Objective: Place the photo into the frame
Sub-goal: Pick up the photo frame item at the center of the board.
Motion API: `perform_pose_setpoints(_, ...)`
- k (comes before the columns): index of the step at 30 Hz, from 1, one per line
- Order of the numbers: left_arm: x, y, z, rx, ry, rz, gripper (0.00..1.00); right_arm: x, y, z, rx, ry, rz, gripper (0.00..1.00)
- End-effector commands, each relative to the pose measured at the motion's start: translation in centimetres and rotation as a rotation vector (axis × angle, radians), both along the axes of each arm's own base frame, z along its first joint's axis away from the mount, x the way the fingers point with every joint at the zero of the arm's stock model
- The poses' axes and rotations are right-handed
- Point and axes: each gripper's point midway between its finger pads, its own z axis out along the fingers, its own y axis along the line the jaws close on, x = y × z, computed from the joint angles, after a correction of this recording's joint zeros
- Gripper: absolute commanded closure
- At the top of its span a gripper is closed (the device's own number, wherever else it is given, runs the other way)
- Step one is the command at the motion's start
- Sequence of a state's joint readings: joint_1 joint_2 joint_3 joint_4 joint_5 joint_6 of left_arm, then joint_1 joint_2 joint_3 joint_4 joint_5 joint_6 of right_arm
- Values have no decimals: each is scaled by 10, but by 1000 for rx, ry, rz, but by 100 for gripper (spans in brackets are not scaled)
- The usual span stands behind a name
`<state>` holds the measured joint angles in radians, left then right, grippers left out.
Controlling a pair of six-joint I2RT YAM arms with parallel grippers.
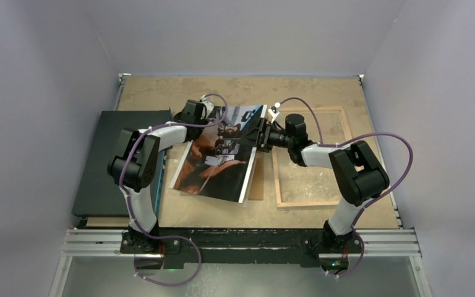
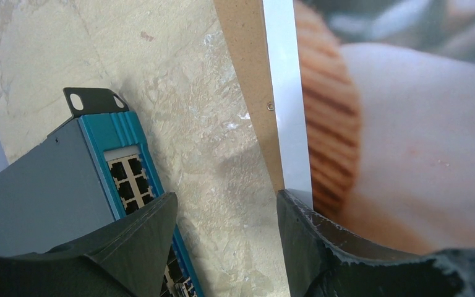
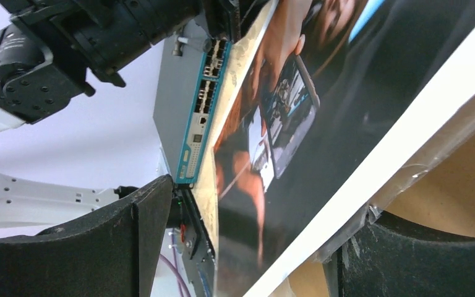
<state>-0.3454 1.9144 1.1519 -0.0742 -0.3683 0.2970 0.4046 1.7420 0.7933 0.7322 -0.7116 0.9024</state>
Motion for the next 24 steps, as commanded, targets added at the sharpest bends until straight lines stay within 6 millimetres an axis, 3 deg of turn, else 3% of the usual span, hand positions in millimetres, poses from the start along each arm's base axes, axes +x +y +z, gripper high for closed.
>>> perform_pose_setpoints(1,-26,-9,-21,-34,116,-34,41,1,4,47,54,-123,46,18)
perform_pose_setpoints(6,-20,-8,-15,-23,97,-26,41,4,-4,62,42,-159,1,24)
perform_pose_setpoints(14,-13,-1,-6,14,70,-18,42,8,-12,44,28,-98,-69,45)
perform_pose_setpoints(24,-3,34,6,79,46,28,44,15,-16,28,32,-47,-102,54)
